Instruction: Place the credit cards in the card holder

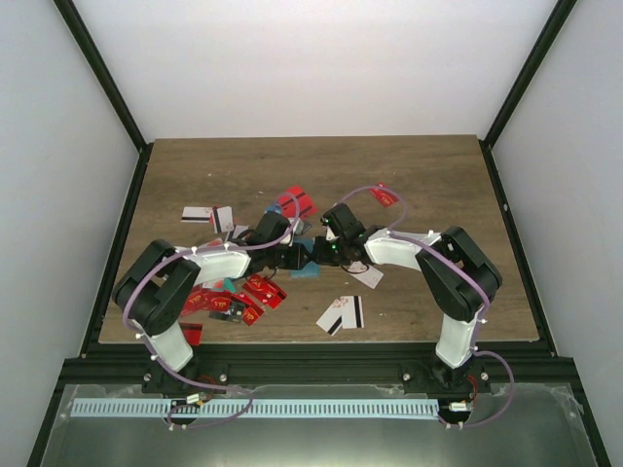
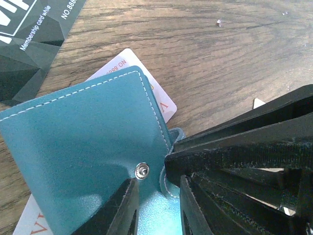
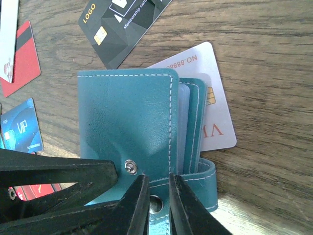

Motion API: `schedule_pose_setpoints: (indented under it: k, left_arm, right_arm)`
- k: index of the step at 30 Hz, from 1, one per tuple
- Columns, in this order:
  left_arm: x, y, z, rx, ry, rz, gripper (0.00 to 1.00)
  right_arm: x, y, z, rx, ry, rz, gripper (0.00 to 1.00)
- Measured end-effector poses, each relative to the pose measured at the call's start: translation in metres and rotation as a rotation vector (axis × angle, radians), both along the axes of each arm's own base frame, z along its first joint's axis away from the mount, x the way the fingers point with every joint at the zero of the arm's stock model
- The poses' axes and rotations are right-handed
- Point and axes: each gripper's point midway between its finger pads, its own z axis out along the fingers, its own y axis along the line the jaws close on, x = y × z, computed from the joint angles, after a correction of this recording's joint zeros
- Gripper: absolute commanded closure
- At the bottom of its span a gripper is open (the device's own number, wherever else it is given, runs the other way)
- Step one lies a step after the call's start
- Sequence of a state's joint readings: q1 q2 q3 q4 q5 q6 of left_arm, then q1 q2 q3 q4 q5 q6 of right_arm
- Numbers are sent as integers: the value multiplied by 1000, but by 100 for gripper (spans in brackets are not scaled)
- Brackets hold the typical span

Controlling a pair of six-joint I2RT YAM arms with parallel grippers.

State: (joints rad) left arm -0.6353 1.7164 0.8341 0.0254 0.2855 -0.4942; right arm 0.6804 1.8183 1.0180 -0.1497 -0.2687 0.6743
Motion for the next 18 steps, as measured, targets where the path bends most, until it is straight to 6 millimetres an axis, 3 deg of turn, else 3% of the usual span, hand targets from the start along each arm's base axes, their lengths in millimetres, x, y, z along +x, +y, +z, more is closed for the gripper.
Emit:
schedule_pose_setpoints:
  k: [7,18]
  left_arm:
    - [-2,-4,2,-23,12,-15,74]
    - [-3,-7,-1,-39,24,-24,81]
  right_arm:
    - [0,0,1,8,1,-6,99]
    - [-2,-2,2,18,8,-17,99]
